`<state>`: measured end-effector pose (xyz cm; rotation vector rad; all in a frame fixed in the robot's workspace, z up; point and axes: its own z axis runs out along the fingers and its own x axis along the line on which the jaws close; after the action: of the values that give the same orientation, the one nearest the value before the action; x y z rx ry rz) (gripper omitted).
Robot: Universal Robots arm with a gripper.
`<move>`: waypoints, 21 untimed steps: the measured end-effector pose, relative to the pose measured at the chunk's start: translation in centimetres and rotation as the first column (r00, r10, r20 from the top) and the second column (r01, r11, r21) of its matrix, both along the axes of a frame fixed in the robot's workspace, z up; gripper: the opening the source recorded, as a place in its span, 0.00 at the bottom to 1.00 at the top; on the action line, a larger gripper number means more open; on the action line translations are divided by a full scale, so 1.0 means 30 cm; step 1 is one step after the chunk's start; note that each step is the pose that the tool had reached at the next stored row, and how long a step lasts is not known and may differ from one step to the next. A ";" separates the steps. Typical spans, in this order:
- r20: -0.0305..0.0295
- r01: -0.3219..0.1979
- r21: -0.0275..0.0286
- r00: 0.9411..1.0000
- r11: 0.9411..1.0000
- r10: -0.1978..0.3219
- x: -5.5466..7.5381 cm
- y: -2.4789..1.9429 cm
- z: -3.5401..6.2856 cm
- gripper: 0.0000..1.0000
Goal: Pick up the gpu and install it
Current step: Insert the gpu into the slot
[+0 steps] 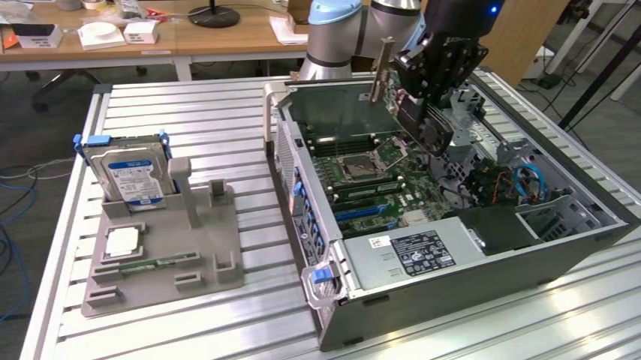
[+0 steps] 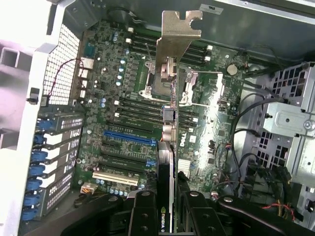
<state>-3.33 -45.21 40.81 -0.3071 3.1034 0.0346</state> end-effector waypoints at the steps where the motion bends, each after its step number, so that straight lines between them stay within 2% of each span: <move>1: 0.000 -0.008 0.000 1.000 1.000 0.008 0.000 0.000 0.000 0.26; 11: 0.000 -0.085 0.000 0.996 0.996 0.085 0.000 0.000 0.000 0.26; 21: 0.000 -0.157 0.000 0.988 0.988 0.157 0.000 0.000 0.000 0.26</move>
<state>-3.33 -45.21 40.81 -0.5516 3.0712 0.0373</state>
